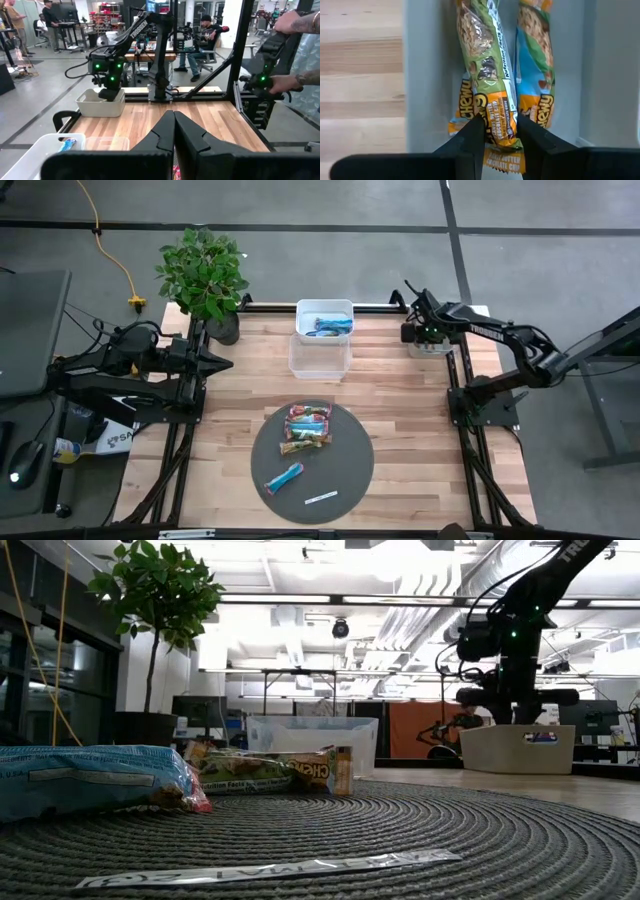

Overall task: Pick and place Granola Bars by type
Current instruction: Put the yellow granola bar into the gray bin

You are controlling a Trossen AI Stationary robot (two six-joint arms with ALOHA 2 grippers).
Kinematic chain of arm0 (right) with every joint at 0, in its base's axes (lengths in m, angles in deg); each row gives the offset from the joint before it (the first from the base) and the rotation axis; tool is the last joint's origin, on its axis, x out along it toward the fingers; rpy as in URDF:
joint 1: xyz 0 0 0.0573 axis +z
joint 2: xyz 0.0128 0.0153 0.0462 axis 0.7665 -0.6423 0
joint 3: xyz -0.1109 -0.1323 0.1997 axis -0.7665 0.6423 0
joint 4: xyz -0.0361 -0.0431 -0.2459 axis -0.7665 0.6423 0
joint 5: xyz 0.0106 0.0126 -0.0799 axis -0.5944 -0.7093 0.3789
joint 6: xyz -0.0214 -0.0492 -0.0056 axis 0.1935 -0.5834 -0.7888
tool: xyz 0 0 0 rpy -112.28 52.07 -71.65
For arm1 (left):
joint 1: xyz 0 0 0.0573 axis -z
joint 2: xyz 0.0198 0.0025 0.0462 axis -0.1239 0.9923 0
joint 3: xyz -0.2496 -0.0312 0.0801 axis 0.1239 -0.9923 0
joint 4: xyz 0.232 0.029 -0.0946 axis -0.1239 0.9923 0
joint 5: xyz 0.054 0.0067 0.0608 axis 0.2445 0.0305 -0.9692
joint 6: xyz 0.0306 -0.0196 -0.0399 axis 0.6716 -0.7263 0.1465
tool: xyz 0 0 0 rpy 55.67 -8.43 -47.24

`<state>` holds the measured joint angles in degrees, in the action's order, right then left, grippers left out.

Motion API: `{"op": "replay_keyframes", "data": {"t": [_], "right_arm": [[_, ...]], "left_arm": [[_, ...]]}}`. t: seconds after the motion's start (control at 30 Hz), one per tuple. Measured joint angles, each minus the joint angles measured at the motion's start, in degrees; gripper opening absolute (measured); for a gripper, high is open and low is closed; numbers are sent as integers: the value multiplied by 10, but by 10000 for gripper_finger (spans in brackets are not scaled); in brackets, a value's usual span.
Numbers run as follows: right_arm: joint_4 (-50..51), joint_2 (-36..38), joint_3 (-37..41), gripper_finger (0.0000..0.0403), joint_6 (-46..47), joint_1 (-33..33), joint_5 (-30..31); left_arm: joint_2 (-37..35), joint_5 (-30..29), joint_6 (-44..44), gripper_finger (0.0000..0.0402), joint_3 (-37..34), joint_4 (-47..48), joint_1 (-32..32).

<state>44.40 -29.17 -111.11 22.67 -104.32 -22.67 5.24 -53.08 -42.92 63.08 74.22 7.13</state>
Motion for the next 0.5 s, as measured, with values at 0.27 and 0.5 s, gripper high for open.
{"op": "replay_keyframes", "data": {"t": [0.27, 0.5], "right_arm": [[-10, 0, 18, 78, 27, 0, 12], [-15, 0, 18, 94, 26, 0, 10]], "left_arm": [[0, 0, 0, 1, 0, 0, 0], [0, 0, 0, 1, 0, 0, 0]]}}
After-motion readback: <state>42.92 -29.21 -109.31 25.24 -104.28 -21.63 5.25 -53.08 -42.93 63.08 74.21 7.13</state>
